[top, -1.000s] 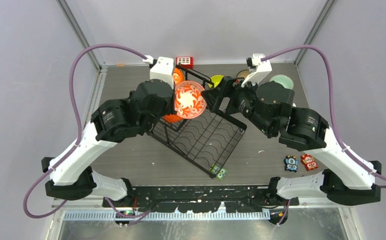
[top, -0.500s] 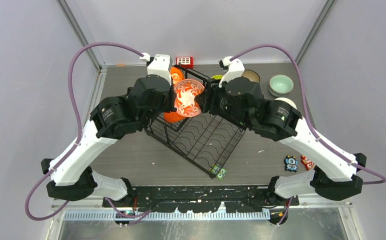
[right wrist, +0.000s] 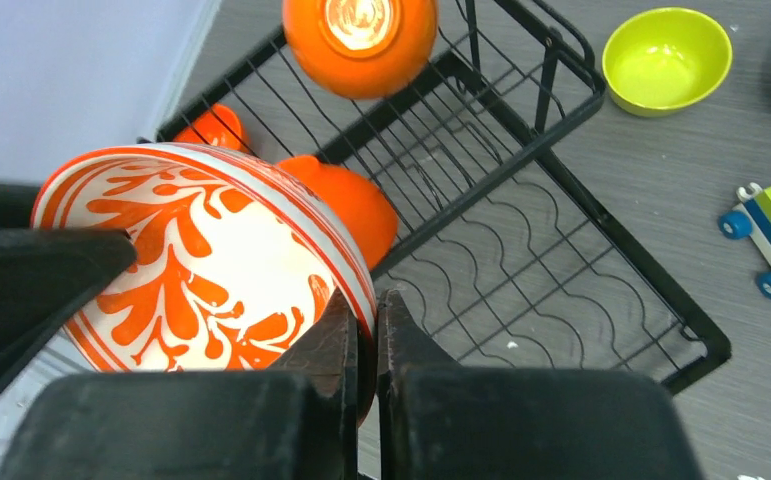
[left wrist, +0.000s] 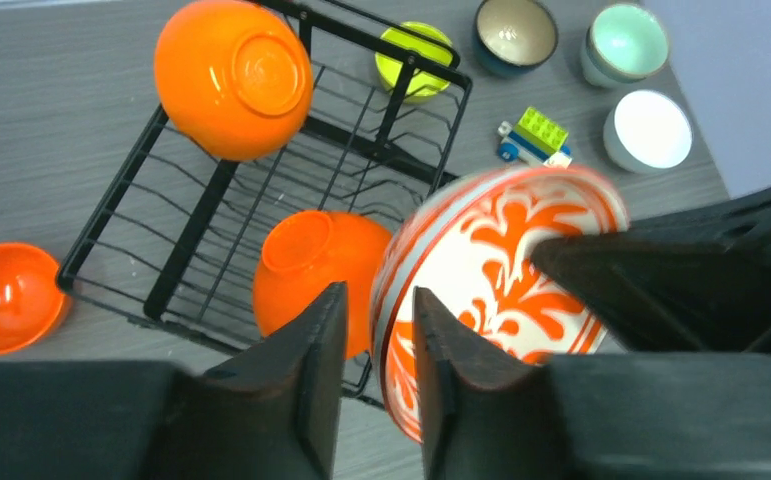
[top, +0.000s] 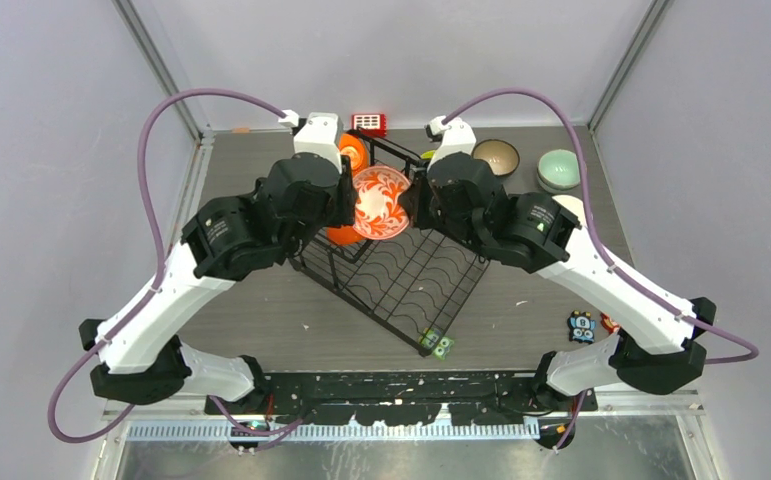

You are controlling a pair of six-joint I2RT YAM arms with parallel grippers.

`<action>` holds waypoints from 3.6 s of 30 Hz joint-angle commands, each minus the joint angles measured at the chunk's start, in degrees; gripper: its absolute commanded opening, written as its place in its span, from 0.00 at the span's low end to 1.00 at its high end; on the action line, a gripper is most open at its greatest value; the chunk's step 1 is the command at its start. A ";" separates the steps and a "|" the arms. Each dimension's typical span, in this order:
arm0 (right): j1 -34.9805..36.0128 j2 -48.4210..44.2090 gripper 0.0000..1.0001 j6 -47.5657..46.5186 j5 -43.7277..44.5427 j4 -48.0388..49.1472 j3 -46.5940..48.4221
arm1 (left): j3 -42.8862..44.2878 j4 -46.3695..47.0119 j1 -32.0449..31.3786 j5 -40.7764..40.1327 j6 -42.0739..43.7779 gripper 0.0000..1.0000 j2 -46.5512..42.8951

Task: Unload the bowls from the dish rack
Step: Place the bowl at the center of the board.

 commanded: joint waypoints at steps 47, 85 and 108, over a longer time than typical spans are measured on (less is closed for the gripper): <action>7.58 -1.19 0.01 -1.60 -6.33 -9.39 0.27 | -11.27 -8.65 -4.78 18.88 -2.25 0.23 -6.37; 8.77 -31.06 0.93 -2.28 3.14 6.27 -34.94 | -51.82 -3.64 -6.15 27.76 -22.22 0.00 -26.57; 8.84 -32.16 0.93 1.81 4.41 13.30 -46.12 | -79.11 16.50 -6.19 16.61 -38.50 0.00 -37.83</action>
